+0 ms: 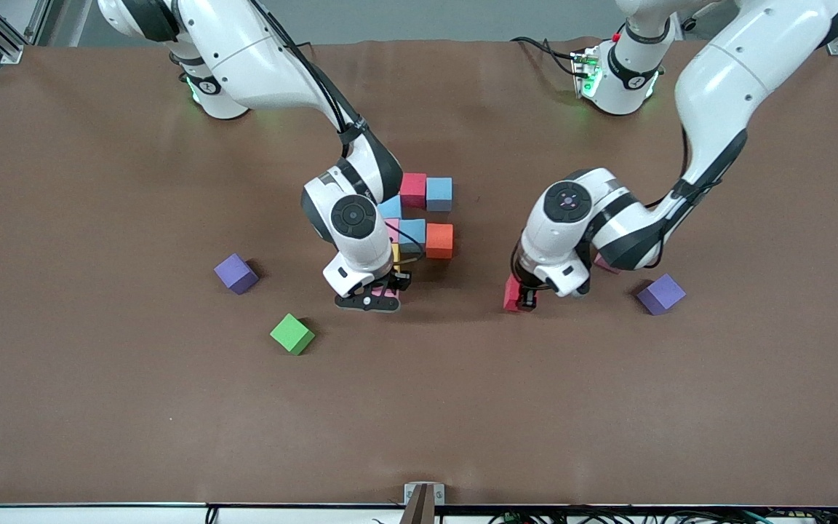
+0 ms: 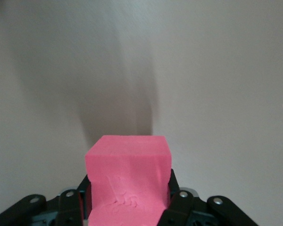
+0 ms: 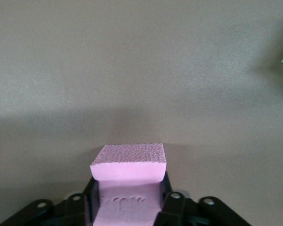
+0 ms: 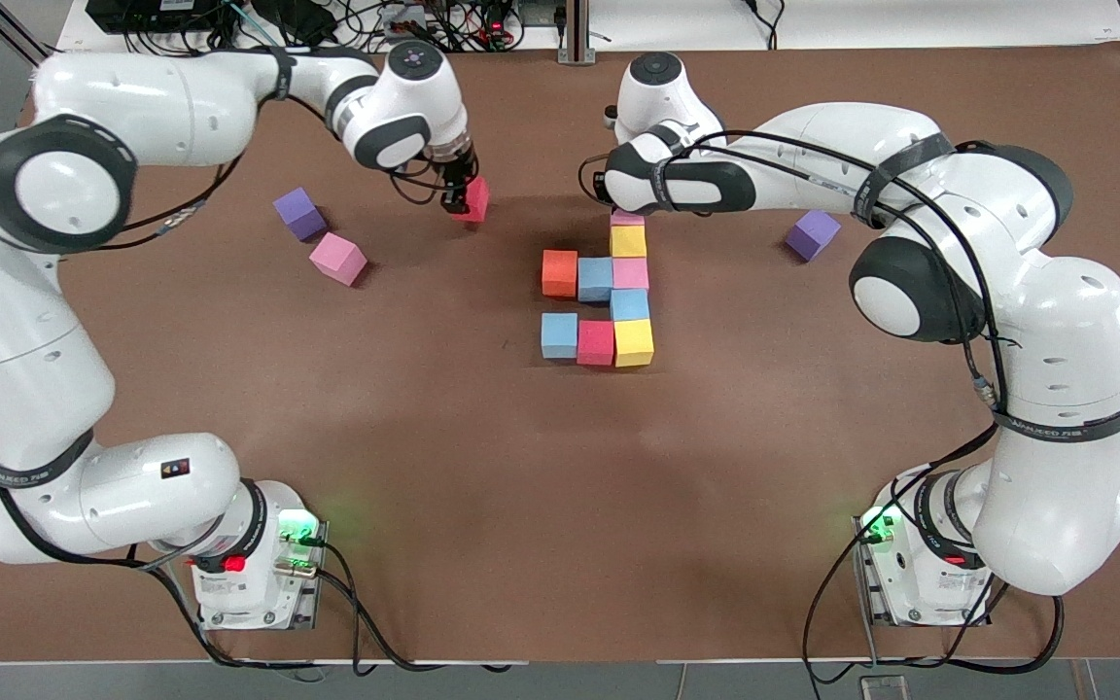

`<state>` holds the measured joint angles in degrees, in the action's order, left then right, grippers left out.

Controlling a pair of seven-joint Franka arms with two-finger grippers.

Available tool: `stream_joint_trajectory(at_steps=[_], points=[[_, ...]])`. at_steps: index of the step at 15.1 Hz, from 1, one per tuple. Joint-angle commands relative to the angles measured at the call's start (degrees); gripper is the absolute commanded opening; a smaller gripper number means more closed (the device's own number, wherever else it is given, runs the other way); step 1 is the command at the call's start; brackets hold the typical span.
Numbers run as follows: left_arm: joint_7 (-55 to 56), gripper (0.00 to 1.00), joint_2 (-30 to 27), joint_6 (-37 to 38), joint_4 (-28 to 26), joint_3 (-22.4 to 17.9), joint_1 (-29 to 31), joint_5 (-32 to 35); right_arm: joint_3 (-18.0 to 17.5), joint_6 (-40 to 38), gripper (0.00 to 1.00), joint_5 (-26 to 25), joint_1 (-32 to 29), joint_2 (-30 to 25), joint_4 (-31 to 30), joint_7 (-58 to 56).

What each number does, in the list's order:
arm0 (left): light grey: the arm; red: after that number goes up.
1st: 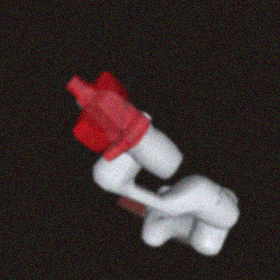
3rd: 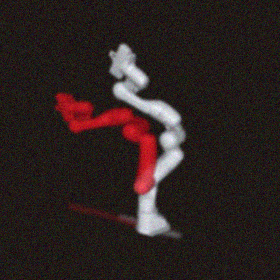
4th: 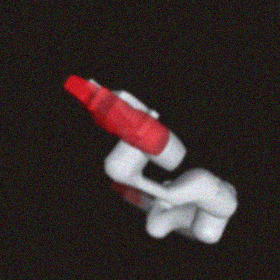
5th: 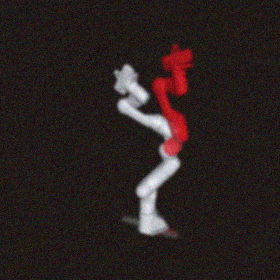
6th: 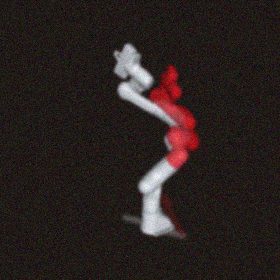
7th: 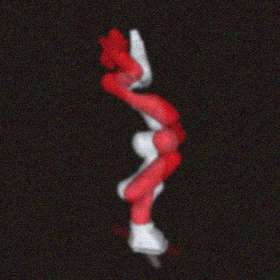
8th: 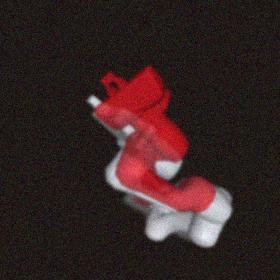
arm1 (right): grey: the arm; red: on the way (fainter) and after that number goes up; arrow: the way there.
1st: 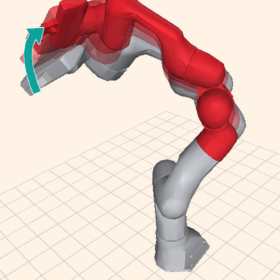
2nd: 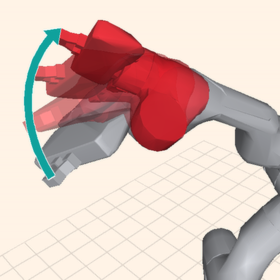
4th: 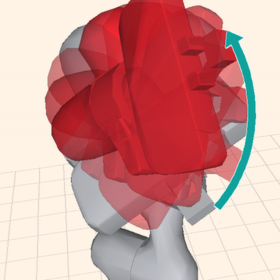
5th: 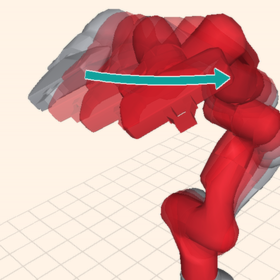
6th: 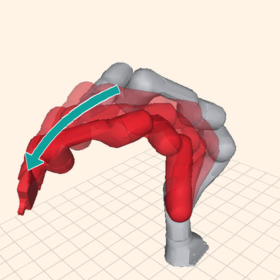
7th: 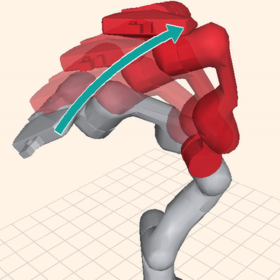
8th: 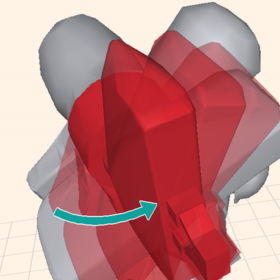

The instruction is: Arrange 11 blocks into digit 3

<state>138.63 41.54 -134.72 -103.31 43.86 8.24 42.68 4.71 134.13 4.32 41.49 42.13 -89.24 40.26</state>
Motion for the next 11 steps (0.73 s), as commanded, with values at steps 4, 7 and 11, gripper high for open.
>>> stream_joint_trajectory(at_steps=[4,7,11], points=[[0.06,0.31,3.01,1.74,12.78,-13.96,-18.50,-10.85,0.21,-3.85,1.00,0.78,-1.32,-1.96,1.42,-0.89],[0.15,0.31,5.12,1.74,16.90,-15.65,-22.03,-12.70,0.21,-11.24,1.00,0.87,-3.43,-3.45,5.04,-0.72],[0.15,0.31,6.97,1.65,19.46,-15.65,-23.44,-13.40,1.35,-15.81,1.00,0.17,-6.41,-8.90,3.55,-0.10]])
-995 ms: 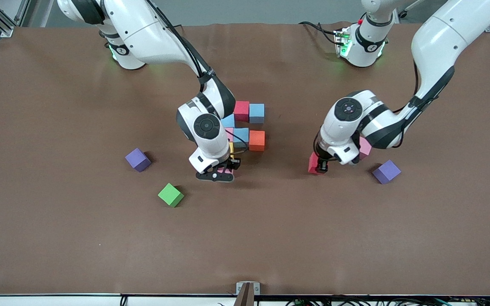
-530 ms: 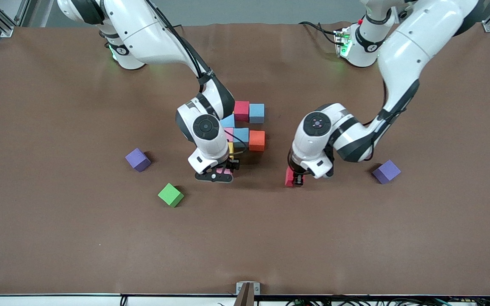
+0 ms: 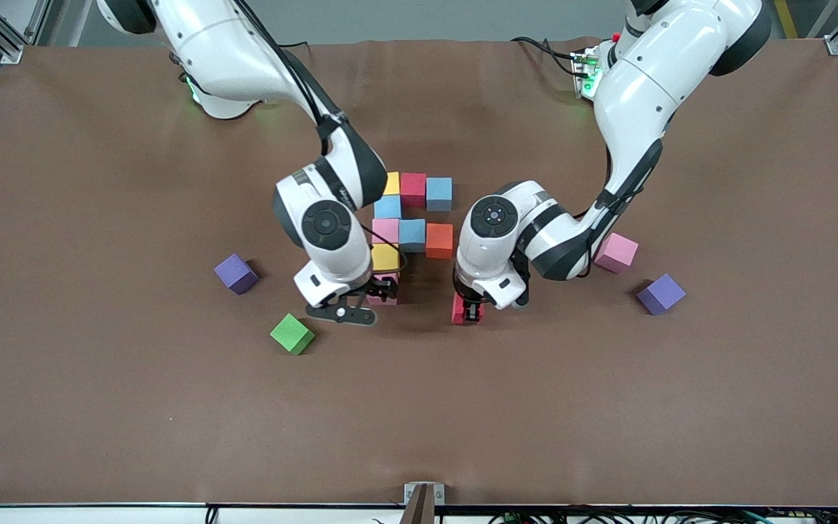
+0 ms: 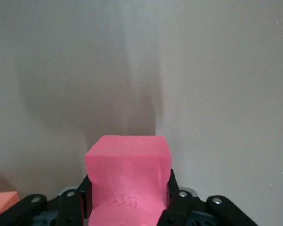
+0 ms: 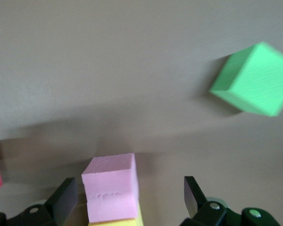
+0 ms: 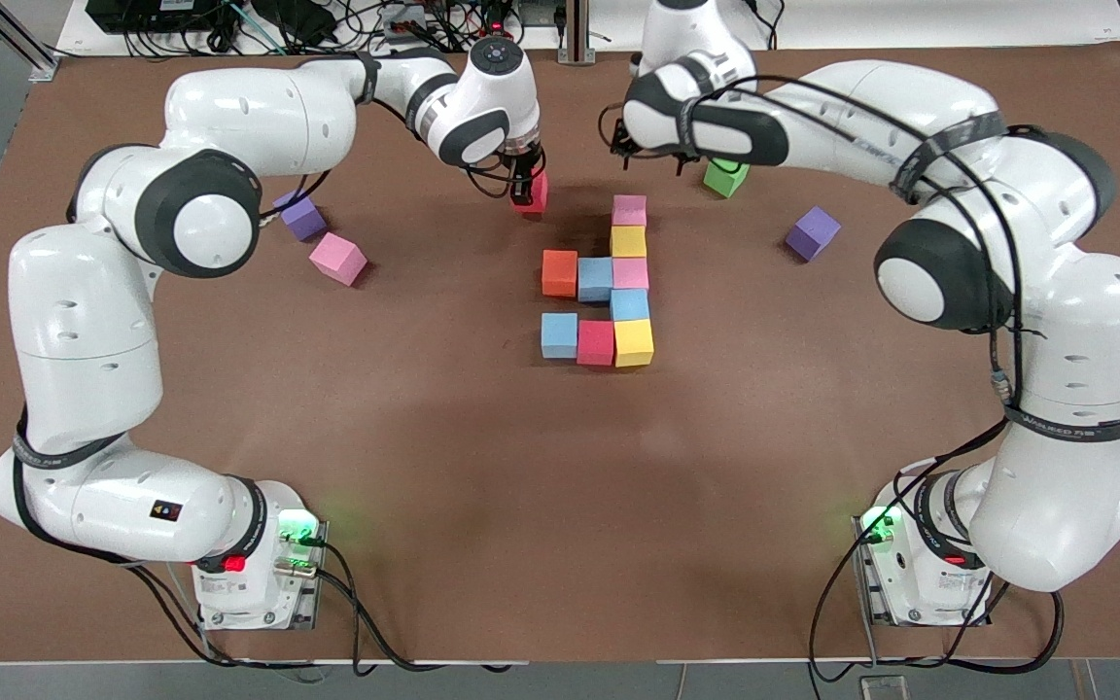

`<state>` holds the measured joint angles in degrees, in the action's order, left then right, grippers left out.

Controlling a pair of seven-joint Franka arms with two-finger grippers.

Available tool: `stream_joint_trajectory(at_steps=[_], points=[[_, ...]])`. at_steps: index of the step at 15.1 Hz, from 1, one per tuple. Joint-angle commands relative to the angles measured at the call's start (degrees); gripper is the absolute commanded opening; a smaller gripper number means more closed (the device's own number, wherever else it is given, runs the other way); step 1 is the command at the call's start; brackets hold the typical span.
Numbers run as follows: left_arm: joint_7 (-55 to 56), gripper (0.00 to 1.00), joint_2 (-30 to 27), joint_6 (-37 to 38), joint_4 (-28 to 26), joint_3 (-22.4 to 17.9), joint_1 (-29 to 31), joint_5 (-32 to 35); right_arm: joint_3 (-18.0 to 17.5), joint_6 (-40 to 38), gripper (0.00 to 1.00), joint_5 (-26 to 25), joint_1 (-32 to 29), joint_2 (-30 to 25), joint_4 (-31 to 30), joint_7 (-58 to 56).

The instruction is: Arrange 11 blocks into digit 3

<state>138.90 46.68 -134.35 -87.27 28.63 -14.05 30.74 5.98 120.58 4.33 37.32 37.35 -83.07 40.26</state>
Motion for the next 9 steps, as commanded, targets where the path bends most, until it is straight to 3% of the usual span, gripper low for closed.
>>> stream_joint_trajectory(at_steps=[1,5,9], points=[[-0.12,0.31,2.53,1.29,4.29,-0.42,-2.38,-2.43,0.87,-4.54,1.00,0.07,-3.12,-4.82,-2.62,-0.10],[-0.04,0.31,5.34,1.29,8.16,-1.39,-5.72,-5.24,7.62,-9.74,1.00,-0.37,-4.10,-5.45,-2.71,-0.19],[0.05,0.32,7.46,1.29,10.53,-1.83,-8.18,-8.14,8.35,-7.03,1.00,0.68,-6.90,-4.83,-2.80,6.03]])
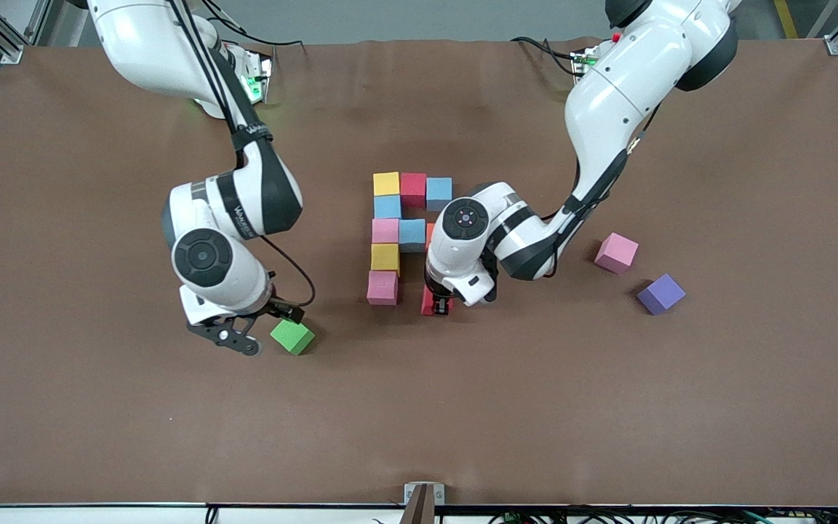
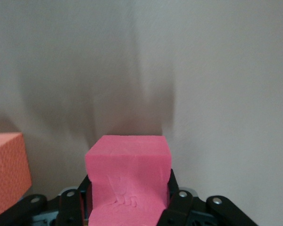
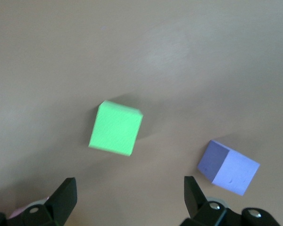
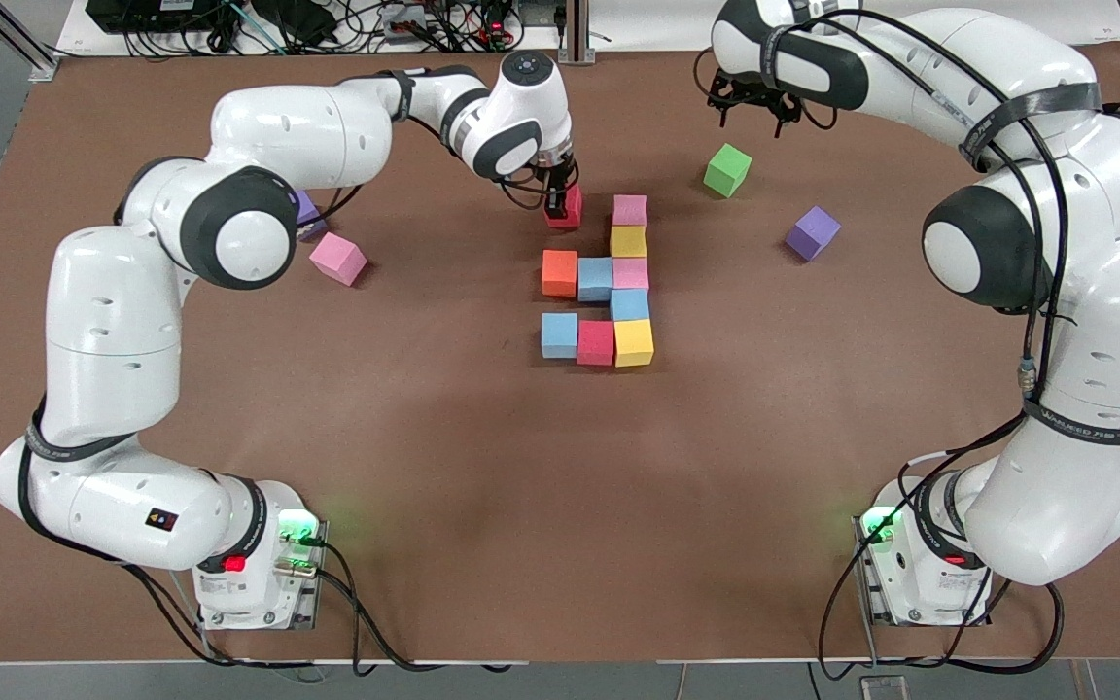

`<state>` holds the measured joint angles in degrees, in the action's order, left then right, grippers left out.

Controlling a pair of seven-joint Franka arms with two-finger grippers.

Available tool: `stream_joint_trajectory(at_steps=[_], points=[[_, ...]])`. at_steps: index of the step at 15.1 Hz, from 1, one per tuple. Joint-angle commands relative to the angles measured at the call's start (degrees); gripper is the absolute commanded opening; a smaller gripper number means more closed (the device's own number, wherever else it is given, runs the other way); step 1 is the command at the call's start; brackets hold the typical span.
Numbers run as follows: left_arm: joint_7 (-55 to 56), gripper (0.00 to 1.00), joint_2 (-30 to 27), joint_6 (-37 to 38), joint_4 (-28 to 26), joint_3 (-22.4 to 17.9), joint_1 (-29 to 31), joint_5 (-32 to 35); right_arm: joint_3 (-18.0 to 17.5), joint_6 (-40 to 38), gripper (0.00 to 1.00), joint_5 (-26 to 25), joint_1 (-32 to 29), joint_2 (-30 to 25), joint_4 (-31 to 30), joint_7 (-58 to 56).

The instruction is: Arrange 11 blocks into digit 3

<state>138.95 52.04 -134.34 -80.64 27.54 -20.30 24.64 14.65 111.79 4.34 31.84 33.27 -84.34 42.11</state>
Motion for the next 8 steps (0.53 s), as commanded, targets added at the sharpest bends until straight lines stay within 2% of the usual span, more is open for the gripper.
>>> stream_joint_trajectory(at_steps=[1,6,8], points=[[0.18,0.32,2.97,1.19,5.05,-1.43,-2.72,-2.40,-0.41,2.81,1.00,1.10,-1.77,-0.15,-1.52,5.95],[1.94,0.33,4.03,0.66,6.46,-5.56,-7.29,-4.86,-0.49,13.69,1.00,4.79,-2.13,5.39,-2.92,7.37],[2.03,0.34,4.03,0.57,6.55,-5.83,-7.83,-5.39,-0.67,18.09,1.00,5.58,-2.13,6.45,-4.86,7.37]])
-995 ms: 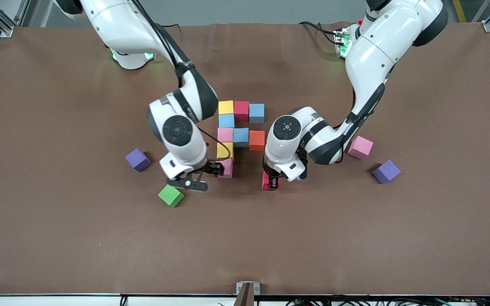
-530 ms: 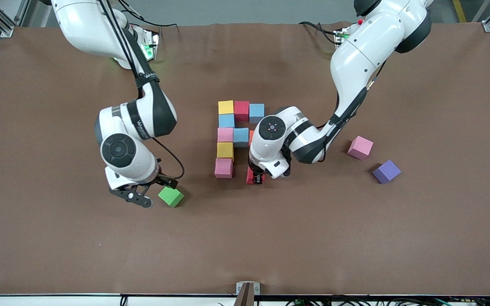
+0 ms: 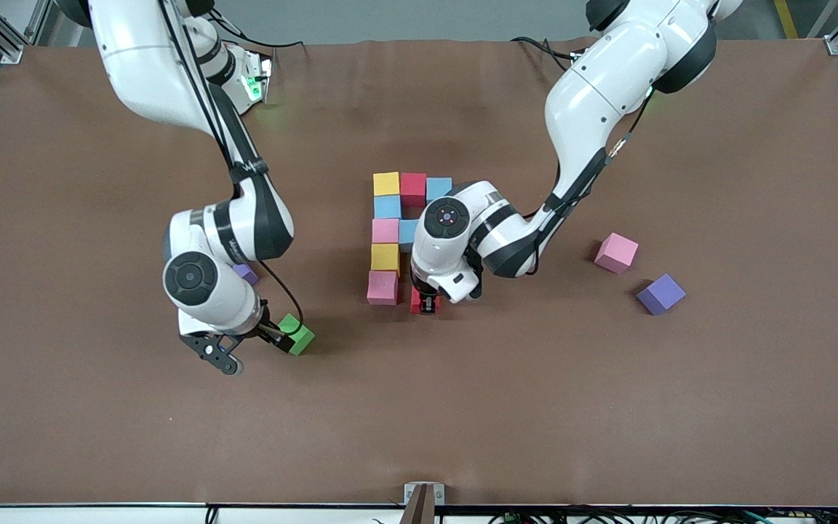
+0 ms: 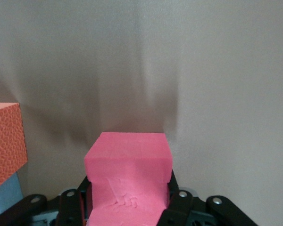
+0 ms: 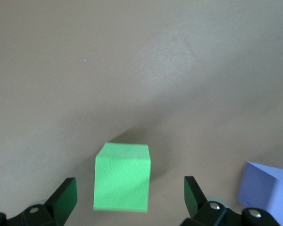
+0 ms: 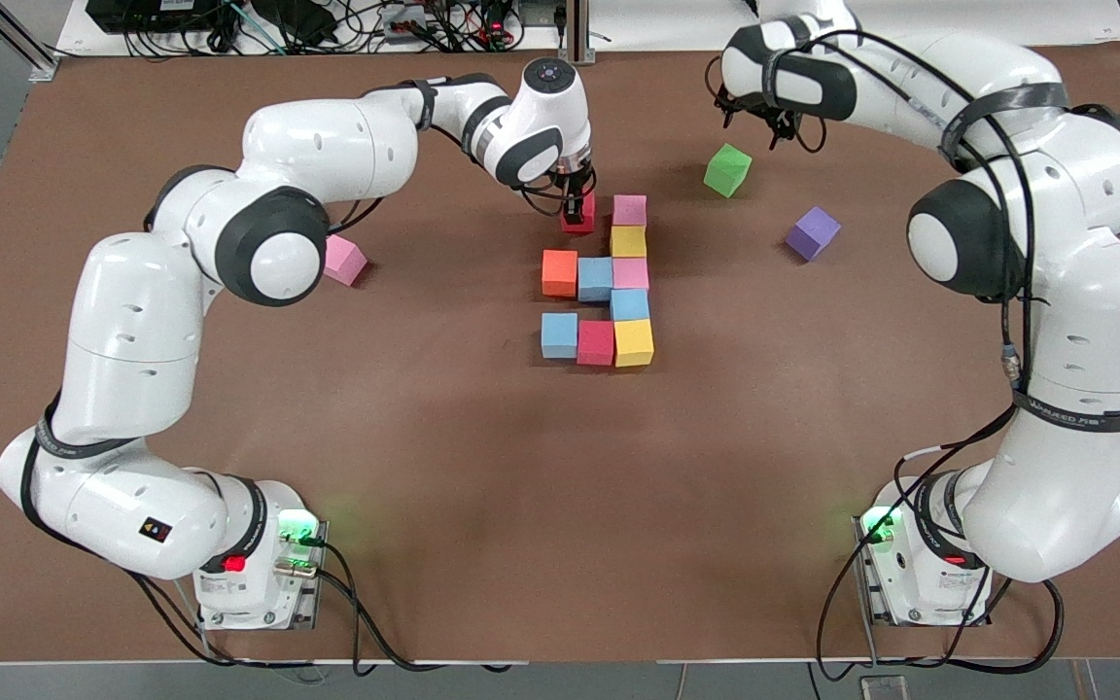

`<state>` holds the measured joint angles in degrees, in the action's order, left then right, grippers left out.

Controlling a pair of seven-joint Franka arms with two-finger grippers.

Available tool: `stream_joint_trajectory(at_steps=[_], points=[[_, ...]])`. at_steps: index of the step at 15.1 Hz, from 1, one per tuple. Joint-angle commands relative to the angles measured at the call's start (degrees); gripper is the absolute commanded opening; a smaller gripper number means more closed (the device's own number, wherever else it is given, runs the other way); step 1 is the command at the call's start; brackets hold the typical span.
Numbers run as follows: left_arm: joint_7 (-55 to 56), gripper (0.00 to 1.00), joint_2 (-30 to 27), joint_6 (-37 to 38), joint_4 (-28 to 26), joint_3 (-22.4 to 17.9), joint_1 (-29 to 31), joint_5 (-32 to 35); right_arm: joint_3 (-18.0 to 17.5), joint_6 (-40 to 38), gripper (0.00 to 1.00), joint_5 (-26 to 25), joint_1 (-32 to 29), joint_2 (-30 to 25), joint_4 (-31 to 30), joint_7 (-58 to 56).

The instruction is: Arrange 11 blocks into digit 3

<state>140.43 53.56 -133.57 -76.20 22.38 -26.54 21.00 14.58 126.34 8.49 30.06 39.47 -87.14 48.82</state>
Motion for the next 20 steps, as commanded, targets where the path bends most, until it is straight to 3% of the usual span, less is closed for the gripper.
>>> stream_joint_trajectory(at_steps=[1,6,11,17,20], points=[[0.55,0.34,2.51,-0.28,2.11,-0.67,-1.94,-1.83,-0.69,5.30,1.00,1.53,-0.36,0.52,-3.11,0.66],[1.16,0.34,3.04,-0.98,2.11,-0.76,-3.00,-1.84,-0.78,10.06,0.99,1.71,0.87,0.88,-6.37,0.66],[1.78,0.35,3.74,-1.78,3.16,-0.76,-3.52,-1.84,-0.96,12.35,0.89,1.71,1.40,0.88,-7.87,0.66],[2.13,0.36,4.27,-3.18,3.34,-0.85,-3.96,-1.84,-0.96,11.91,0.50,1.71,2.63,0.79,-7.87,2.24],[2.13,0.37,4.44,-3.79,3.34,-0.85,-4.22,-1.84,-0.96,9.99,0.14,1.71,2.72,0.26,-7.78,3.90]])
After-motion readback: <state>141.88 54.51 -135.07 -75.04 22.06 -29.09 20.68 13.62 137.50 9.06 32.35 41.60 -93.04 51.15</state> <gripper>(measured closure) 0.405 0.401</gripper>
